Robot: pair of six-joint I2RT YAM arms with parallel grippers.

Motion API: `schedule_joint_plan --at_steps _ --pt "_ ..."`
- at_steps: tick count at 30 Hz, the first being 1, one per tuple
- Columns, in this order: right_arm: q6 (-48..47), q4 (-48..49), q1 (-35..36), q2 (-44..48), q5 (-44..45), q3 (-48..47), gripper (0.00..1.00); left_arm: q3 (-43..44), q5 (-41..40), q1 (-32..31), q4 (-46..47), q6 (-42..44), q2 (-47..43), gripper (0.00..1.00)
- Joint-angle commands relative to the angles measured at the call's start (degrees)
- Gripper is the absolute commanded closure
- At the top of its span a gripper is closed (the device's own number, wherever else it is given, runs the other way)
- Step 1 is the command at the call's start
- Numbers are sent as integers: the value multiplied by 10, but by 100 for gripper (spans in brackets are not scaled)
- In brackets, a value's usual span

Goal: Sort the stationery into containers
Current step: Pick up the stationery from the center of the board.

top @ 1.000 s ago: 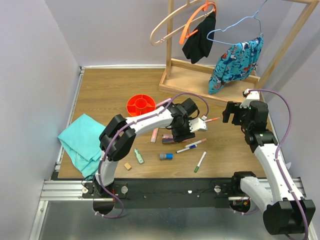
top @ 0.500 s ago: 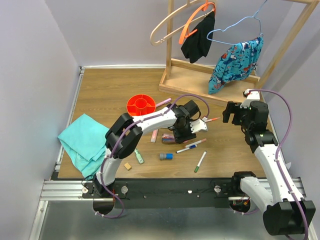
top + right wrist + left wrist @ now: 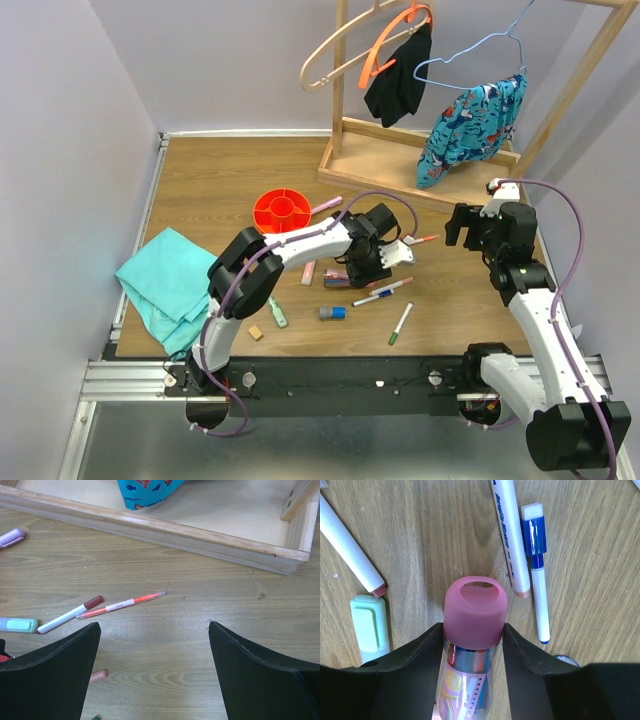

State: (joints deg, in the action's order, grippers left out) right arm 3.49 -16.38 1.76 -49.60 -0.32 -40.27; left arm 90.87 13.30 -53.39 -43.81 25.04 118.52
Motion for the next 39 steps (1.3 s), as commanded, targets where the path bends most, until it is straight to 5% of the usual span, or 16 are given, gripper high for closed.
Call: schedule_joint_plan --at_steps 1,19,24,32,38,39 --pt "4 -7 -4 -3 8 2 4 -39 -11 -4 24 -10 1 44" --pt "2 -14 -4 -3 7 -3 4 -72 -59 -13 65 -19 21 44" --pt "1 -16 -5 -6 8 -8 5 -67 -50 -13 54 -20 -6 66" --pt "5 -35 -6 -30 -11 -45 7 -26 20 27 49 -42 -188 81" --pt "-14 -44 -5 -57 -20 -74 8 -117 103 101 183 -88 -333 90" --pt "-16 -44 -6 -59 -18 -77 8 -141 119 130 215 -99 -353 99"
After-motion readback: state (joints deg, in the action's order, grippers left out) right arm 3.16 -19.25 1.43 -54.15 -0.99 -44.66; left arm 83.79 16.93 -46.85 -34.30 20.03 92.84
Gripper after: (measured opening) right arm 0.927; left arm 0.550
